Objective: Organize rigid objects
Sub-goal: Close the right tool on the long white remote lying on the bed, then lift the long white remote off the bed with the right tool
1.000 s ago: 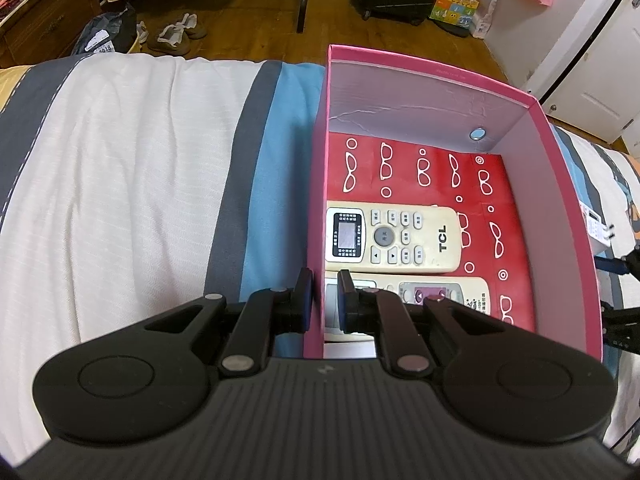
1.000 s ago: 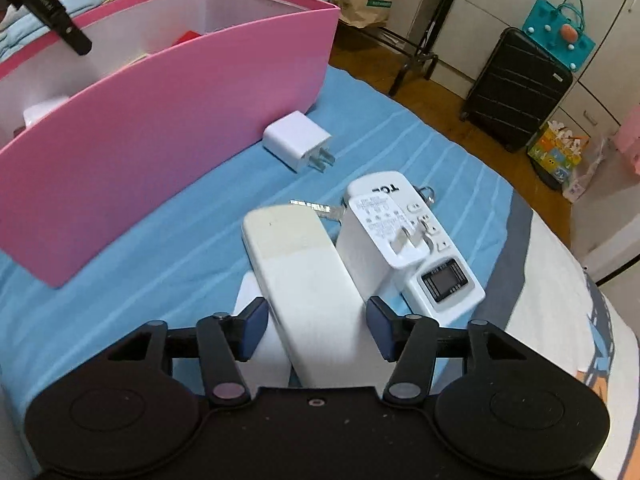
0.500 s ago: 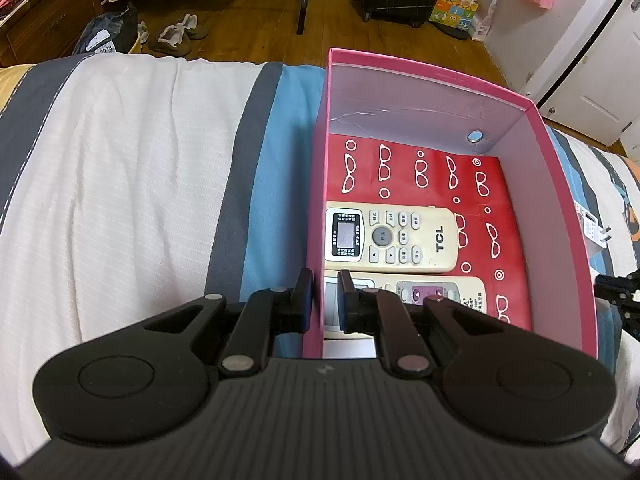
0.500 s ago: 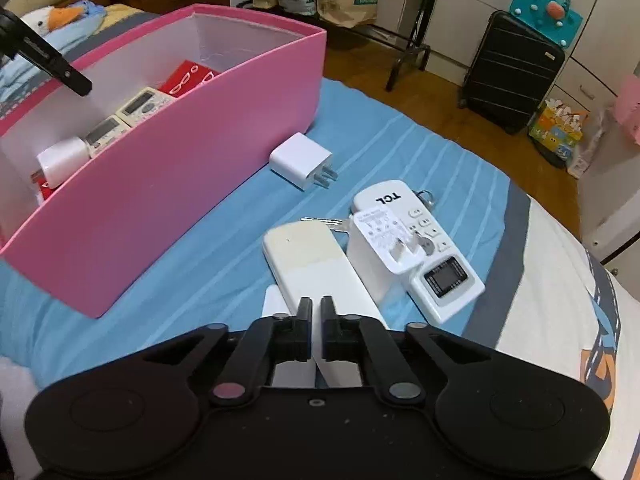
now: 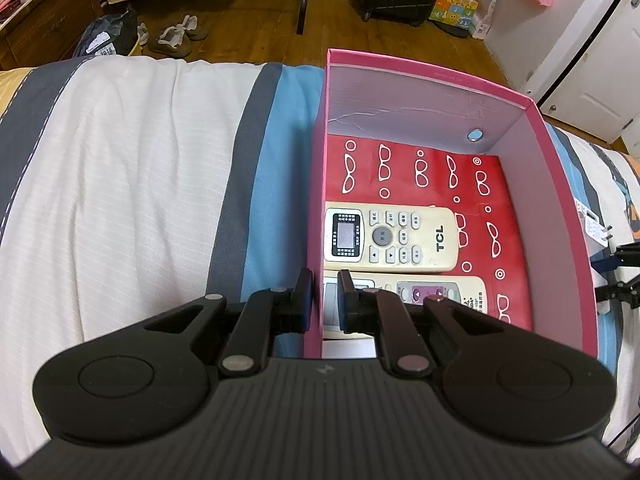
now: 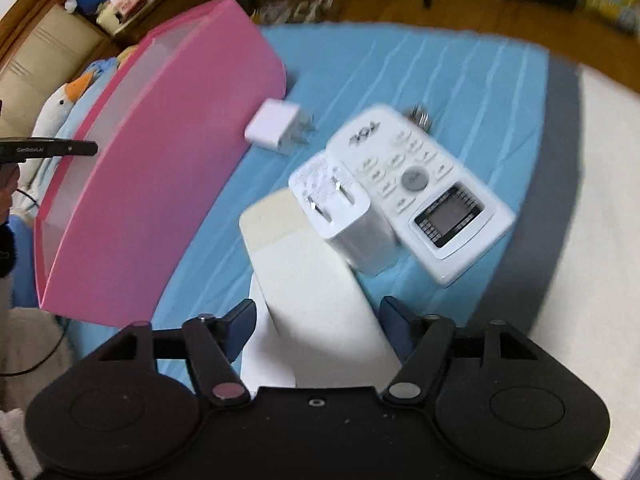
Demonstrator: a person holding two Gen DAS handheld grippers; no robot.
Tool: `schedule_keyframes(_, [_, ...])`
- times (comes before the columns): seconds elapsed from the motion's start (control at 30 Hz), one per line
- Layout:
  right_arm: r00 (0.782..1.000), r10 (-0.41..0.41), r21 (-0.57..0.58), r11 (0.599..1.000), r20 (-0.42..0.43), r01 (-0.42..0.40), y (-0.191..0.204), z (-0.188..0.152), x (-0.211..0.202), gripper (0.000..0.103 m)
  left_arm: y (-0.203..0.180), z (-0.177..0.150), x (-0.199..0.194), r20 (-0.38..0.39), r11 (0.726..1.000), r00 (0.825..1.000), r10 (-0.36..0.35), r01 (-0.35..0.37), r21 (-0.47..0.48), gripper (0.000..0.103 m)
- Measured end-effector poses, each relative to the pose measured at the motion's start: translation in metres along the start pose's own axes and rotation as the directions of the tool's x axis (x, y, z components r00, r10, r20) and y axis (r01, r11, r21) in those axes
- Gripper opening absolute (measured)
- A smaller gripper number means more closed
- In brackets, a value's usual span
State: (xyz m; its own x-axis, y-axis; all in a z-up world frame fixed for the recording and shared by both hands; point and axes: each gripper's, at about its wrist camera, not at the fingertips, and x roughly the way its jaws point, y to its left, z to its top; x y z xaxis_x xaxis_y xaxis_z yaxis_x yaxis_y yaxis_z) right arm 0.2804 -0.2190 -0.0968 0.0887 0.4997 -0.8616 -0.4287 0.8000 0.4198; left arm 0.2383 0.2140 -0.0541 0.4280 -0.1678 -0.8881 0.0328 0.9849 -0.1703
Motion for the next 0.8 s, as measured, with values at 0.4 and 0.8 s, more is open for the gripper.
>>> schedule_keyframes(0.4, [0.995,-0.031,0.047,0.999,0.098,0.026,0.033,-0.012,-0.021,0.003,0.000,0.000,0.000,-0.001,1.000,1.000,-0.001,0.001,-0.001,0.010])
schedule_keyframes(0.8, [0.975,-0.184,-0.036,0.981,0.123,0.189,0.063,-0.019,-0.013,0.051,0.000,0.000,0.000,-0.001,1.000,1.000,-0.001,0.001,-0.001,0.010])
